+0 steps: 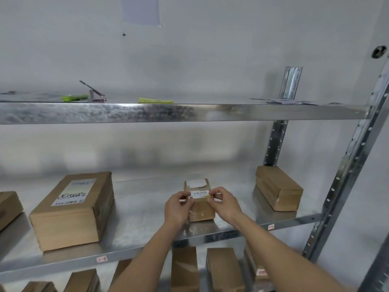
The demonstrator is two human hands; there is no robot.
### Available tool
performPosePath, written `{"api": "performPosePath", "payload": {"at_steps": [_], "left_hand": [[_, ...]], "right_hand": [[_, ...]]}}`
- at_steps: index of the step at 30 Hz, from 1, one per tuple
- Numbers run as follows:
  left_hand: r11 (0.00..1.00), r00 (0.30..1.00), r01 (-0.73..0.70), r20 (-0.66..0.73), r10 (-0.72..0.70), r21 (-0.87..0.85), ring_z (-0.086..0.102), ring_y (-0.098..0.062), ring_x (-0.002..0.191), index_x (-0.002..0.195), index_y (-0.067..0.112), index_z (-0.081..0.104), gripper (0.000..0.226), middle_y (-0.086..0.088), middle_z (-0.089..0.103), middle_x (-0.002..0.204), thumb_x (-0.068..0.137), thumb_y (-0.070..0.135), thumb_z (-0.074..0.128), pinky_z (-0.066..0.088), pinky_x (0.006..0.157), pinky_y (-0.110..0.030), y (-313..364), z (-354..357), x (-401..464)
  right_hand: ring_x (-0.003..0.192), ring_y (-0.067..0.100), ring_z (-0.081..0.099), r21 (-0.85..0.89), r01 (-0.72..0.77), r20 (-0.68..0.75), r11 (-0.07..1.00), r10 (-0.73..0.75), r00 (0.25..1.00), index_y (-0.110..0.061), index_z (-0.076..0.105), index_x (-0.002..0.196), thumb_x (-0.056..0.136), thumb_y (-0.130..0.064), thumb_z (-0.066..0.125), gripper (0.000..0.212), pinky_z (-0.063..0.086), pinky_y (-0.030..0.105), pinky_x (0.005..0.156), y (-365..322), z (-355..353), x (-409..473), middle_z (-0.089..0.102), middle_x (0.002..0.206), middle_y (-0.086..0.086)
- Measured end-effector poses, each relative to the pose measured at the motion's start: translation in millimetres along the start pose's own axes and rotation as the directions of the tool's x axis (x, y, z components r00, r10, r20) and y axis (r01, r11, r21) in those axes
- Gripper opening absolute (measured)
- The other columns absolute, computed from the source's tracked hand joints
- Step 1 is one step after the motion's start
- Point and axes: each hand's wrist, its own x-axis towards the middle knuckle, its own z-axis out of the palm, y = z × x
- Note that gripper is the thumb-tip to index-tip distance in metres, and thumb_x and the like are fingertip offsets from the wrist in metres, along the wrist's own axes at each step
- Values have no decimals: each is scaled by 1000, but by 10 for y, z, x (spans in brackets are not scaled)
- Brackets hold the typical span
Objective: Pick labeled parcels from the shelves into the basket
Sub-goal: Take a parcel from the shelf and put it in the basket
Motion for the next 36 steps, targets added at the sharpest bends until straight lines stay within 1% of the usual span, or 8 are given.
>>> {"api": "performPosePath", "payload": {"at_steps": [5,10,17,20,22,27,33,36], "left_hand": [[998,1000,8,8,-8,63,62,-17,103,119,20,67,28,1,65,118,91,18,69,55,89,-29,61,116,80],[980,995,-64,93,47,190,55,-19,113,126,22,60,41,0,53,123,88,33,71,45,96,-30,336,188,171],[953,970,-192,194,148,234,51,-17,123,133,31,55,47,5,49,134,90,51,62,34,108,-31,840,780,270],[966,956,-195,253,149,171,49,-20,128,137,28,53,52,0,49,141,91,49,63,40,109,-37,1027,1193,231],[971,943,-196,297,148,139,48,-21,131,139,28,53,53,0,50,144,91,48,64,39,110,-40,1111,1473,188],[981,911,-184,386,145,65,44,-22,136,144,27,48,55,0,47,149,94,46,60,36,113,-38,1281,2102,45],[992,901,-107,428,71,61,44,-24,135,148,28,43,63,-3,45,151,93,55,56,37,112,-34,1366,2599,-28],[992,895,-101,443,55,82,47,-25,132,149,27,41,62,-4,47,149,94,53,55,39,109,-34,1365,2729,-41]], "right_hand": [[124,18,59,-31,-19,94,999,22,995,-24,60,113,98,-23,67,17,54,27,90,81,-118,152,63,131,0],[134,21,52,-126,53,123,991,-38,992,-28,58,130,100,-37,63,32,42,26,97,-15,-474,320,51,149,-3],[134,18,50,-196,115,46,974,-108,993,-30,58,134,99,-42,62,37,42,34,108,-22,-1364,507,54,143,-5],[127,9,50,-280,101,-3,955,-107,994,-30,57,135,100,-39,60,36,41,27,101,171,-1854,477,55,131,-12],[125,13,54,-327,79,-49,942,-100,994,-32,57,136,99,-37,60,37,44,28,100,346,-2152,470,55,135,-10],[131,19,51,-332,-22,-83,943,-6,996,-28,54,142,102,-38,56,41,39,25,100,821,-2676,471,50,148,-3],[137,16,44,-204,-88,-28,975,85,996,-28,47,147,104,-45,50,46,34,24,100,1213,-2863,509,50,142,-7],[128,20,54,-126,-140,21,982,144,989,-35,49,140,102,-43,56,40,46,31,101,1353,-2861,537,56,142,2]]}}
